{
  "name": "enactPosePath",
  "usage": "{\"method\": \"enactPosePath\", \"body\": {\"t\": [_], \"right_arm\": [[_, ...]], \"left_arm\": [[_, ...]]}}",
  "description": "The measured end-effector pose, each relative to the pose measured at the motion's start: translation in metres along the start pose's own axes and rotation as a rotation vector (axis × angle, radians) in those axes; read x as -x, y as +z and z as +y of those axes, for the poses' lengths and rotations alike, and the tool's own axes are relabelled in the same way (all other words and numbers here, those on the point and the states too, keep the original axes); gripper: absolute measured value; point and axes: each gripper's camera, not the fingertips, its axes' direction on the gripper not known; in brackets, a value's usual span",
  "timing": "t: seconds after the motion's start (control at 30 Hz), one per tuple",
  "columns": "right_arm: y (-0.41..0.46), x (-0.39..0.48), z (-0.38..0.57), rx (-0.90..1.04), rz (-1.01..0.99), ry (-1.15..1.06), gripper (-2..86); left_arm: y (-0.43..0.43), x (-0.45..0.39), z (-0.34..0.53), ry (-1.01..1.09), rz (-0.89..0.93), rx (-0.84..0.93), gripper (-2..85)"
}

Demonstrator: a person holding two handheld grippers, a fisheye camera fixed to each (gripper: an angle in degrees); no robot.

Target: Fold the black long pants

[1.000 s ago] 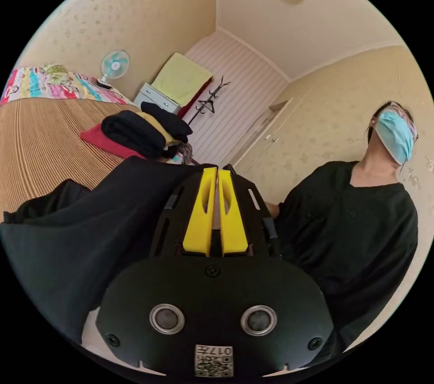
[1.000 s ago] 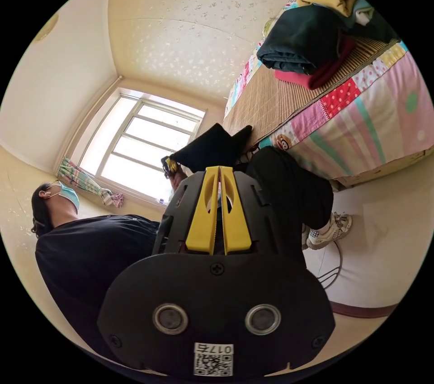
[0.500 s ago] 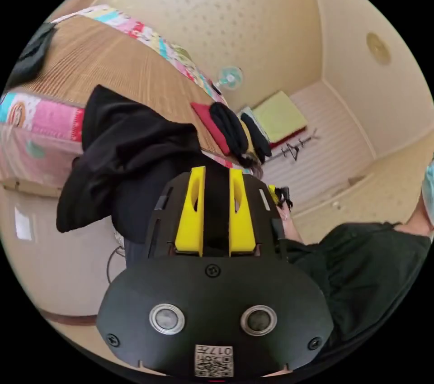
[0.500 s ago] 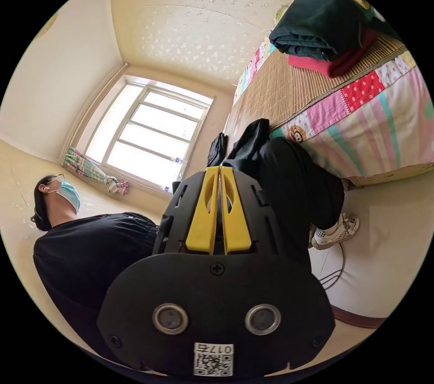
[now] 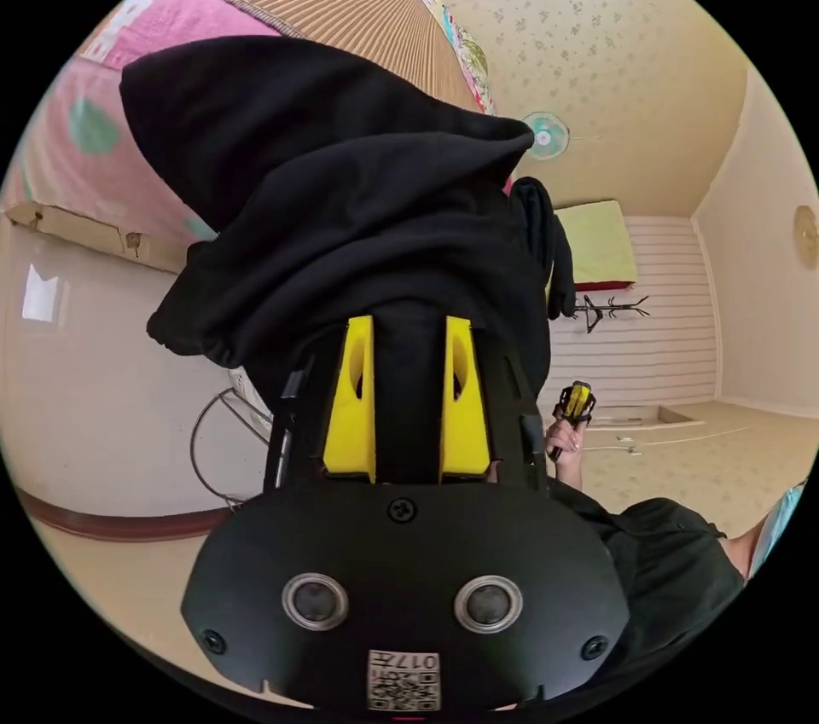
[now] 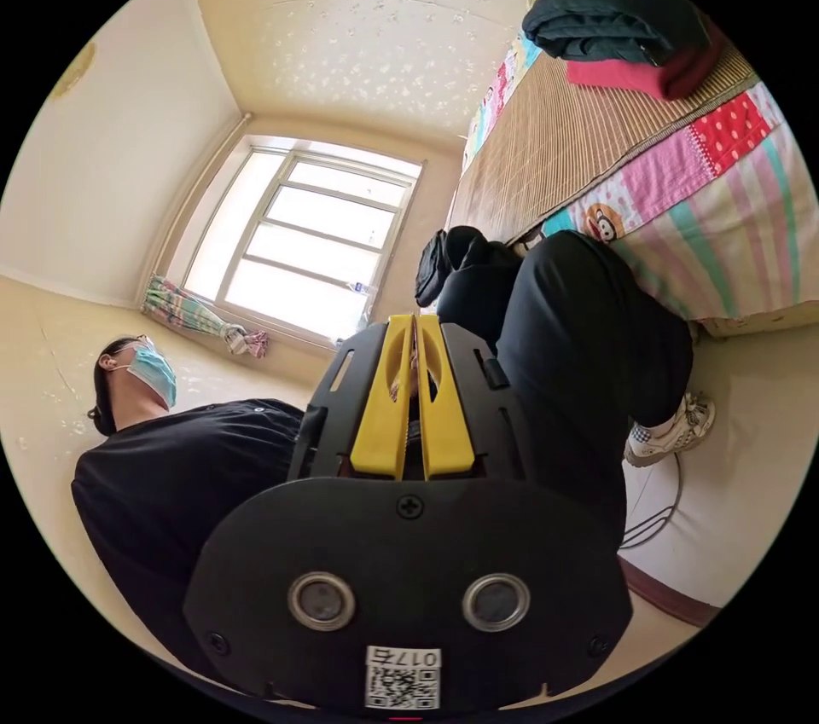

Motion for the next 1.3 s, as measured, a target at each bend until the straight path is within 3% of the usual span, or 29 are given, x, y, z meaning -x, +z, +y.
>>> {"method": "enactPosePath", "body": {"t": [0.13, 0.27, 0.33, 0.53, 0.6, 0.77, 0.83, 0.93, 1.0, 1.1, 1.2, 1.3], "right_arm": [[0.020, 0.012, -0.011, 0.106, 0.115, -0.021, 0.4], [0.033, 0.028, -0.019, 0.146, 0.163, -0.075, 0.3], [0.033, 0.029, -0.020, 0.140, 0.139, -0.085, 0.3], [0.004, 0.017, -0.008, 0.014, 0.013, -0.081, 0.3], [-0.011, 0.019, -0.002, -0.038, 0.024, -0.094, 0.3], [-0.045, 0.024, 0.003, -0.116, 0.111, -0.090, 0.2], [-0.060, 0.031, 0.003, -0.164, 0.137, -0.104, 0.2], [-0.075, 0.036, 0.004, -0.208, 0.206, -0.081, 0.3], [-0.077, 0.036, 0.005, -0.200, 0.272, -0.056, 0.3], [-0.065, 0.036, 0.008, -0.141, 0.385, -0.050, 0.4], [-0.042, 0.032, 0.008, -0.064, 0.425, -0.070, 0.4], [-0.019, 0.022, 0.004, -0.031, 0.360, -0.075, 0.4]], "left_arm": [[-0.022, -0.009, 0.018, 0.104, -0.033, -0.038, 4.6], [-0.054, 0.008, 0.041, 0.130, 0.195, -0.162, 2.1], [-0.075, -0.008, 0.048, 0.248, 0.263, -0.217, 0.9], [-0.127, -0.159, 0.043, 0.871, 0.519, -0.247, 0.3], [-0.118, -0.233, 0.049, 1.101, 0.747, -0.199, 0.6], [-0.006, -0.351, 0.078, 1.245, 1.007, 0.063, 2.0], [0.059, -0.374, 0.097, 1.214, 0.983, 0.249, 3.2], [0.160, -0.365, 0.123, 0.999, 0.769, 0.488, 7.4], [0.187, -0.343, 0.142, 0.966, 0.474, 0.541, 11.9], [0.147, -0.322, 0.151, 1.031, 0.233, 0.420, 10.6], [0.054, -0.287, 0.136, 0.955, 0.382, 0.205, 9.9], [-0.048, -0.225, 0.113, 0.775, 0.313, -0.037, 10.1]]}}
